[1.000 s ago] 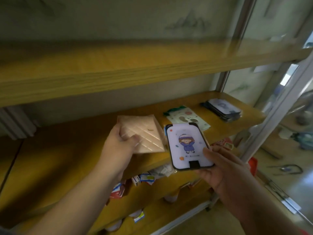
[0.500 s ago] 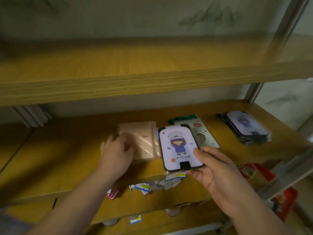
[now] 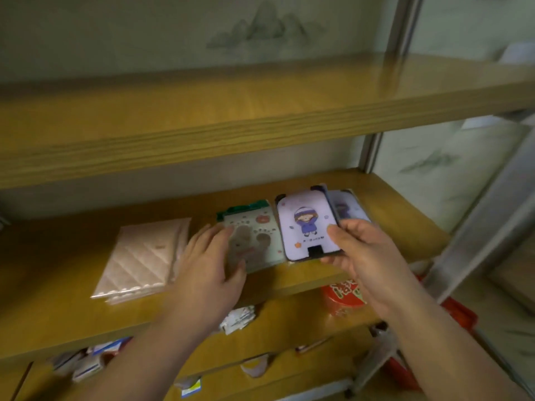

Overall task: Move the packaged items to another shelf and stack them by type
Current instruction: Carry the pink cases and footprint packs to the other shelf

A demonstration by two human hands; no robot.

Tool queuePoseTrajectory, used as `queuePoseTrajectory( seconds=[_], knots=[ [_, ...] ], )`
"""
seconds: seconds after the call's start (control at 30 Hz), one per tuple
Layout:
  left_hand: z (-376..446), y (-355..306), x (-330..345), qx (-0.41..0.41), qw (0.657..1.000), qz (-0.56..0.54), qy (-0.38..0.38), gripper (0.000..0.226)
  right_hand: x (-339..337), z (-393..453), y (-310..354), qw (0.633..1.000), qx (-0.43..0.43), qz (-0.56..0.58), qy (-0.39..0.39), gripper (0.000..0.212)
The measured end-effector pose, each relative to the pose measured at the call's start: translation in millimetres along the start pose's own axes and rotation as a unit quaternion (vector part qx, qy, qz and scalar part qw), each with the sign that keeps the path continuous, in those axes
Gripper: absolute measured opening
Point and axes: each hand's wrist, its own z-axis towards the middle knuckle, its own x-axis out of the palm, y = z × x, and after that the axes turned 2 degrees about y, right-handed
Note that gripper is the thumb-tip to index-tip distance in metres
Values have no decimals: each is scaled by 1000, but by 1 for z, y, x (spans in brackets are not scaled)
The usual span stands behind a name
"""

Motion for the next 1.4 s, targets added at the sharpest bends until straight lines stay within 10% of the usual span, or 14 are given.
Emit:
queuePoseTrajectory(
  seconds=[0.3, 0.77, 0.97, 1.4],
  knots=[
    [15, -65, 34, 14, 998, -44, 35, 65, -82, 72, 21, 989, -20, -123, -82, 9],
    [20, -73, 29, -8, 1000, -22, 16, 60, -82, 62, 20, 841, -99, -525, -93, 50],
    [24, -75, 10, -4, 1000, 13, -17, 58, -48, 32, 39, 812, -276, -514, -8, 45],
    [-41, 0, -69, -68, 991, 99, -51, 58, 82, 2, 15, 837, -346, -404, 126, 43]
  ],
)
